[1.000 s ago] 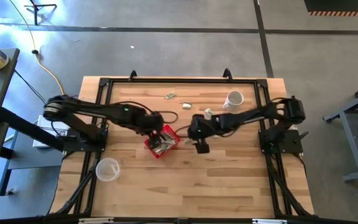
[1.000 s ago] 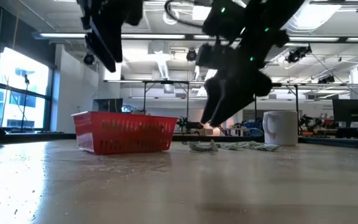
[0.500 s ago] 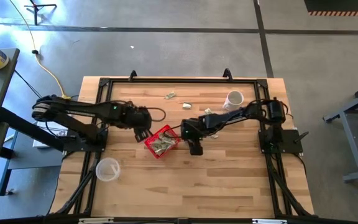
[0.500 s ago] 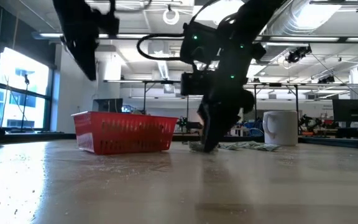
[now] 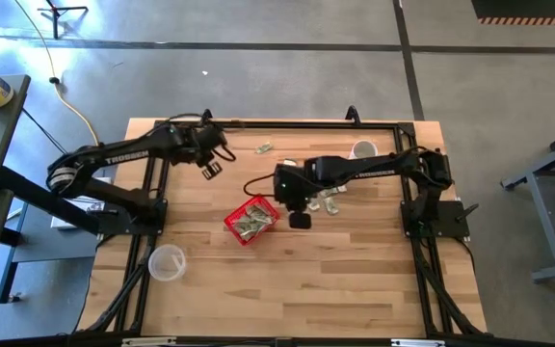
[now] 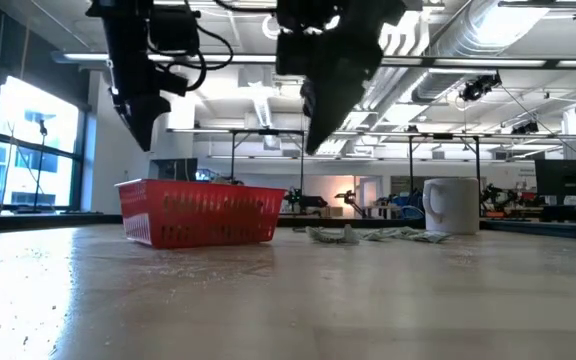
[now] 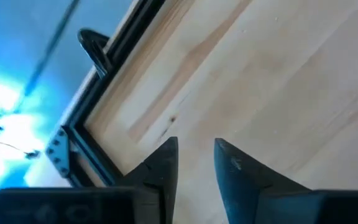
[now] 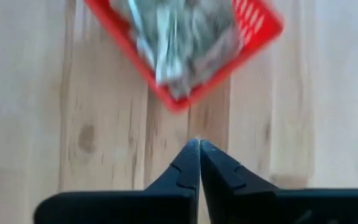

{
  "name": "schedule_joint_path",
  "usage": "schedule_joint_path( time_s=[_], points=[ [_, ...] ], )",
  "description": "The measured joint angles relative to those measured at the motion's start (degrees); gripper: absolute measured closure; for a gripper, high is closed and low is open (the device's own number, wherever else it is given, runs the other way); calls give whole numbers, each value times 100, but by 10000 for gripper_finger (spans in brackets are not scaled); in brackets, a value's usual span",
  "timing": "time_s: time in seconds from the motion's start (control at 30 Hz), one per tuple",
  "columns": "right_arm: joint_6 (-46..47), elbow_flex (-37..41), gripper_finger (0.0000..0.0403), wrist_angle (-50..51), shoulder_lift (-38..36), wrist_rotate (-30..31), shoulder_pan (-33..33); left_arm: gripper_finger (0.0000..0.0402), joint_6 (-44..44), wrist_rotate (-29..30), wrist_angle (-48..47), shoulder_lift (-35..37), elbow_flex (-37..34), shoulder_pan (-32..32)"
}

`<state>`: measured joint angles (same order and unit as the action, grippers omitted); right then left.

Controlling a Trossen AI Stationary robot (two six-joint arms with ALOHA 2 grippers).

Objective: Pick and place Stevia / Truvia into bins
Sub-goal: Put the green stevia packet into the red basket

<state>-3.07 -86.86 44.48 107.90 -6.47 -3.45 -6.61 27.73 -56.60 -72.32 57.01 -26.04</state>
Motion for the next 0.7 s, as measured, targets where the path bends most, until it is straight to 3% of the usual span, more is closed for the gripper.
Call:
schedule_joint_path(
  time_s=[0.13, 0.27, 0.4, 0.5, 0.6, 0.7],
  points=[
    [100, 516, 362, 102, 0, -97, 33, 256, -134, -358, -40, 197, 0, -254],
    [396, 1193, 272, -651, 24, 8, 180, 244, -310, -452, -55, 341, 0, -243],
    [430, 1526, 176, -1413, 20, 532, 295, 235, -415, -616, -55, 359, 0, -245],
    [429, 1804, 128, -1931, 34, 644, 309, 232, -415, -638, -52, 359, 0, -245],
    [522, 2132, 119, -2162, 82, 723, 293, 232, -415, -639, -50, 359, 0, -245],
    [735, 2216, 161, -2252, 108, 520, 269, 235, -380, -639, -25, 359, 0, -245]
  ],
)
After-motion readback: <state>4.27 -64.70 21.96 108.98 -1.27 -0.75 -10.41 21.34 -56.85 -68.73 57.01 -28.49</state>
